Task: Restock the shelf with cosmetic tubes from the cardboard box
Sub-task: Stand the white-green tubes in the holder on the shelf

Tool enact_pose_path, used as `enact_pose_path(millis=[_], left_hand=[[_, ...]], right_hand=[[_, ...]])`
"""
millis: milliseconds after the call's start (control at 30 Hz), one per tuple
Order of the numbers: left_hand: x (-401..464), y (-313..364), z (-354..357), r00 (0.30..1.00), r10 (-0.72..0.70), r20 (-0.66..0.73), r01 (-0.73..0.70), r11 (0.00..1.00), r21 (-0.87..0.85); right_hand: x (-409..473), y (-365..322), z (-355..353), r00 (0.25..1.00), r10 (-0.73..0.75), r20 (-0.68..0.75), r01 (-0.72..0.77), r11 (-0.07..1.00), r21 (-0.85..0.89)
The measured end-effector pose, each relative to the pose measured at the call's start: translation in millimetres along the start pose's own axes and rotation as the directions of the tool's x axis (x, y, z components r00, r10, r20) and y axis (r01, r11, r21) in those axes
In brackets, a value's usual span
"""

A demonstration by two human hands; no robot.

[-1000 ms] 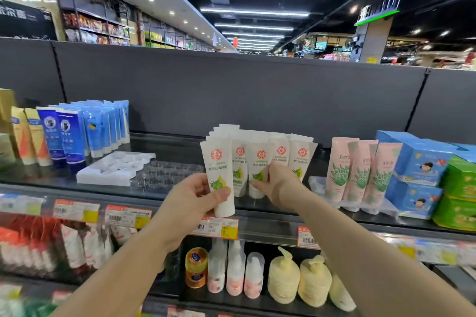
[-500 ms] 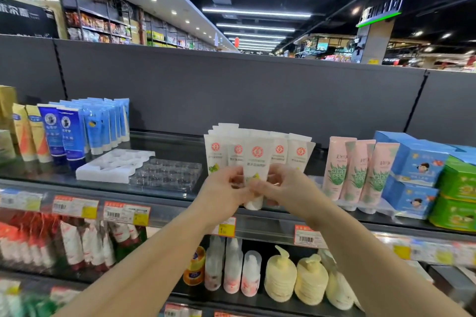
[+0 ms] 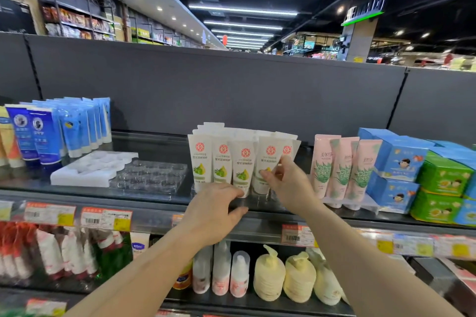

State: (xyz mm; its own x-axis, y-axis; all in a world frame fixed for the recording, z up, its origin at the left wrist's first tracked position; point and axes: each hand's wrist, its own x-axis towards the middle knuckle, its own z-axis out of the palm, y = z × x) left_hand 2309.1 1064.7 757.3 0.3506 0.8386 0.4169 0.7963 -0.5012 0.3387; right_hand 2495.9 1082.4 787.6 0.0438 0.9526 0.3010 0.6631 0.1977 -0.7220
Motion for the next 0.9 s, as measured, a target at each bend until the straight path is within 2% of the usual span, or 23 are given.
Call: enact_pose_path(millis=[333, 500, 733, 900], left_hand=[[2.5, 3.8, 3.6, 1.000, -0.005, -0.009, 0.006, 0.998, 0.060], [2.3, 4.4, -0.2, 1.000, -0.023, 0.011, 0.022, 0.999, 0.037], [1.1, 5.4, -3.2, 0.997, -0.042, 0.069, 0.039, 0.998, 0.039], [1.3, 3.2, -8.3, 0.987, -0.072, 0.141, 0.084, 0.993, -0.079]], right_hand=[[8.4, -10.6, -4.9, 0.981, 0.066, 0.182, -0.045, 0.992, -0.120], [9.4, -14.8, -6.1, 0.971, 0.090, 0.221, -0.058, 0.987, -0.148], [9.0, -4.2, 0.3, 0.982, 0.117, 0.149, -0.099, 0.987, -0.126], [-1.9, 0.3, 2.7, 0.994, 0.100, 0.033, -0.099, 0.995, -0.021]])
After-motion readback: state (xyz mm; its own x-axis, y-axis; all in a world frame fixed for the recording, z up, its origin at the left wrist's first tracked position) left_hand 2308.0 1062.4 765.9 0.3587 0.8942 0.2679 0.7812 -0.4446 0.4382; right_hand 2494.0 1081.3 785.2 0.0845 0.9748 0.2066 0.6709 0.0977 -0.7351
